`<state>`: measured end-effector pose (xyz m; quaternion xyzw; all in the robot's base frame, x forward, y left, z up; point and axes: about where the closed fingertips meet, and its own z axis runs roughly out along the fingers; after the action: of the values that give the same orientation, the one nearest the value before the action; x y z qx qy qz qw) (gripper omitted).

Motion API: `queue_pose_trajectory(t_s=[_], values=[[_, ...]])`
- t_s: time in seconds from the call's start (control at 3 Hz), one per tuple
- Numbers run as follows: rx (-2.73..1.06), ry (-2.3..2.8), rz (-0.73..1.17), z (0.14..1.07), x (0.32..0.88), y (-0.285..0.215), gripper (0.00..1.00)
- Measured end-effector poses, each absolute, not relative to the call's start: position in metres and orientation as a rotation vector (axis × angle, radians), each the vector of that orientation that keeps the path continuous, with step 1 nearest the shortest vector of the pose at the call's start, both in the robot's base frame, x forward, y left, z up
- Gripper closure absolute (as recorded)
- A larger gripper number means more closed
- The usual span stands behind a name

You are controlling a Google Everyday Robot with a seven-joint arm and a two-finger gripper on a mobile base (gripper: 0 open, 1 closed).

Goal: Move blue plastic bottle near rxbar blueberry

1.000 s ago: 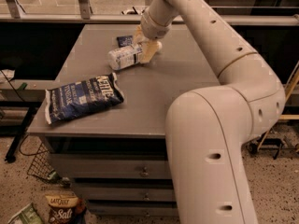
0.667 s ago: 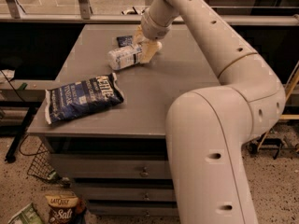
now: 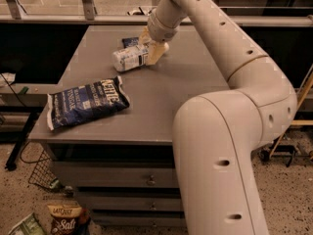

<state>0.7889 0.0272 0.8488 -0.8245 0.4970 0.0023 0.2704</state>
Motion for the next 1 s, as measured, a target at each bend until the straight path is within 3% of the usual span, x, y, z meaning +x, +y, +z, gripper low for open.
queue_pose_trajectory(t_s=[0.33,0.67,1.0], values=[[-2.211,1.341,0.011,0.848,0.790,0.027,0.13],[-2.173,1.351,-0.002,0.861,0.793,0.017,0.00],[-2.133,1.384,-0.033,0.876,0.796,-0.003,0.00]])
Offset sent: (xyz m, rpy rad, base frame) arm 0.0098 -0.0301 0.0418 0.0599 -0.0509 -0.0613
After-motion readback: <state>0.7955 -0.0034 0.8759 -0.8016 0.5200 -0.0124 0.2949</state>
